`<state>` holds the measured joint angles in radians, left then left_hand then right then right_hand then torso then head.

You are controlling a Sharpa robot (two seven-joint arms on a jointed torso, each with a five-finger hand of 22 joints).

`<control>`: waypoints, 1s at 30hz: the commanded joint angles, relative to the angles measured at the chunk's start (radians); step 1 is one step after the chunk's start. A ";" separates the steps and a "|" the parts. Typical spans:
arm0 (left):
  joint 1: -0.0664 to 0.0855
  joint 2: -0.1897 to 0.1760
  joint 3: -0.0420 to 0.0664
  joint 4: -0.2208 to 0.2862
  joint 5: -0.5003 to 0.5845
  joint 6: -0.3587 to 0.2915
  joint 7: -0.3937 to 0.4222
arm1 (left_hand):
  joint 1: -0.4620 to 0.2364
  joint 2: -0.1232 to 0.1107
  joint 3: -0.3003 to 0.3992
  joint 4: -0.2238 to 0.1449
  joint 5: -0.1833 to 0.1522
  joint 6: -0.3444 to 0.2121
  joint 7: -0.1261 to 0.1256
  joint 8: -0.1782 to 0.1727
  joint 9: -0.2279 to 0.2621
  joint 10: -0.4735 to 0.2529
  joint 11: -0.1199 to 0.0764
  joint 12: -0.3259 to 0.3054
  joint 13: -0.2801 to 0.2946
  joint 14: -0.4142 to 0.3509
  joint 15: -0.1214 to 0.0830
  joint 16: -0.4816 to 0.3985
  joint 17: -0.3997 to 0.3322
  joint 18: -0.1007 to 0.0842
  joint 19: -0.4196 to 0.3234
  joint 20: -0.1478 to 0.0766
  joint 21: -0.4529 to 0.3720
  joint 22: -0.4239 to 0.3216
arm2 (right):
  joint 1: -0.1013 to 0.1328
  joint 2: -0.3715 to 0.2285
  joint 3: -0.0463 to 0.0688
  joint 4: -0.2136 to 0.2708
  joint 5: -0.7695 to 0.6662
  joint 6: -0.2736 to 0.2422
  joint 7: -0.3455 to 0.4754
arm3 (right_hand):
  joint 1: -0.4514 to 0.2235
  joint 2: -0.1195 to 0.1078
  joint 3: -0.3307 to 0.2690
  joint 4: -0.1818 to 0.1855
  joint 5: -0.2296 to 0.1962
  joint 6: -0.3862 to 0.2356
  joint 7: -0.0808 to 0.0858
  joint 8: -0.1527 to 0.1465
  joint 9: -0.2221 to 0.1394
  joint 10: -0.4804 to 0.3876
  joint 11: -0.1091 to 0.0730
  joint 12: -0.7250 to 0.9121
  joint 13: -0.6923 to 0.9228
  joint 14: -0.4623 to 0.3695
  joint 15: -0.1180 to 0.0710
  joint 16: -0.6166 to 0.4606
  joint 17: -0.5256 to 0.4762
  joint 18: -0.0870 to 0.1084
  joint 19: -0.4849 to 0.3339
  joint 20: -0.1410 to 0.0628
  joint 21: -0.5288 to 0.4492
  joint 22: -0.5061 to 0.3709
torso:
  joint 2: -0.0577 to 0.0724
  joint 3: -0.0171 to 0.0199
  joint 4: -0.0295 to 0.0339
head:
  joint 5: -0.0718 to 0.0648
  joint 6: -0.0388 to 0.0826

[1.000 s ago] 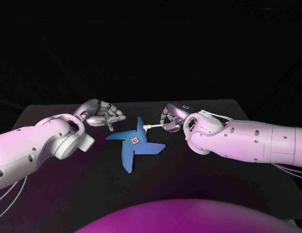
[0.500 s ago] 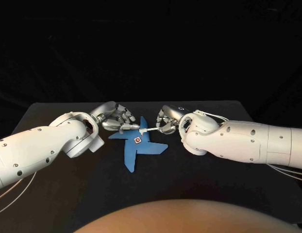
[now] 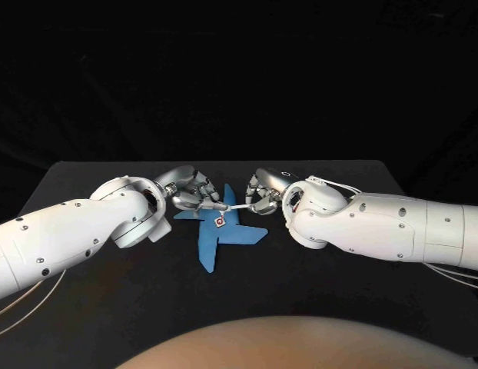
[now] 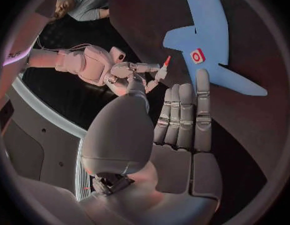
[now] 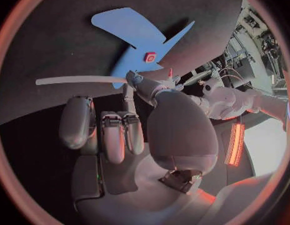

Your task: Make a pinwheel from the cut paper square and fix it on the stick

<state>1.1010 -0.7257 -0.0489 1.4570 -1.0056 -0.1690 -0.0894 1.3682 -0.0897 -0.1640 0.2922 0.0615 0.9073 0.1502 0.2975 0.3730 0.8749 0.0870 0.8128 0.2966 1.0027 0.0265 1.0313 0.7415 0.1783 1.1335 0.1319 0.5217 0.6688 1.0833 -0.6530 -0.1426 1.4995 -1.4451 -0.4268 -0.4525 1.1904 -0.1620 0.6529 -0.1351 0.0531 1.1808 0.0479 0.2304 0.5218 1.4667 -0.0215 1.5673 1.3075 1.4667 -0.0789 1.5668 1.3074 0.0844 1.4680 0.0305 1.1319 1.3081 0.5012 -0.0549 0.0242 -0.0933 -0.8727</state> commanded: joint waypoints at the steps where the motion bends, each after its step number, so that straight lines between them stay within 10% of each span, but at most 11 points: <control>1: 0.001 0.006 0.000 0.002 -0.014 0.060 -0.051 | 0.007 0.008 -0.001 -0.002 0.007 0.012 -0.002 -0.003 -0.001 0.009 -0.003 0.008 0.004 0.010 0.000 0.011 0.004 0.003 0.010 0.000 -0.004 0.003 | 0.000 -0.001 0.000 0.005 -0.018 0.001 -0.007 | -0.002 0.006 0.008 0.000 0.001 0.010 -0.004 0.002 0.001 0.104 -0.008 0.003 0.263 0.104 -0.005 0.004 0.263 -0.008 0.011 -0.006 -0.005 0.160 | -0.001 0.0000 0.0003 | 0.001 0.000; 30: 0.001 0.027 -0.002 -0.016 0.028 0.119 -0.061 | 0.086 0.087 0.000 -0.006 -0.001 0.058 -0.017 -0.030 -0.016 0.008 -0.015 0.041 0.030 0.048 -0.010 0.097 0.081 0.002 0.015 -0.009 -0.010 0.025 | 0.000 0.003 0.000 0.024 -0.036 -0.007 -0.005 | -0.004 0.006 0.011 -0.001 0.001 0.009 -0.004 0.002 0.002 0.104 -0.008 0.003 0.263 0.104 -0.005 0.004 0.263 -0.008 0.011 -0.006 -0.004 0.160 | 0.000 -0.0008 0.0008 | 0.004 0.000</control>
<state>1.1012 -0.7012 -0.0516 1.4402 -0.9963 -0.0840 -0.1497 1.4502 -0.0079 -0.1681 0.2881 0.0661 0.9582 0.1339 0.2711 0.3582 0.8832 0.0788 0.8479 0.3260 1.0475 0.0181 1.1235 0.8206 0.1784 1.1473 0.1252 0.5179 0.6919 1.0832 -0.6519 -0.1425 1.5211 -1.4633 -0.4312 -0.4547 1.1896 -0.1636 0.6598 -0.1366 0.0480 1.1835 0.0409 0.2307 0.5217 1.4667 -0.0214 1.5673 1.3074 1.4666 -0.0788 1.5667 1.3073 0.0844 1.4680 0.0305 1.1319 1.3077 0.5007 -0.0558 0.0253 -0.0887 -0.8727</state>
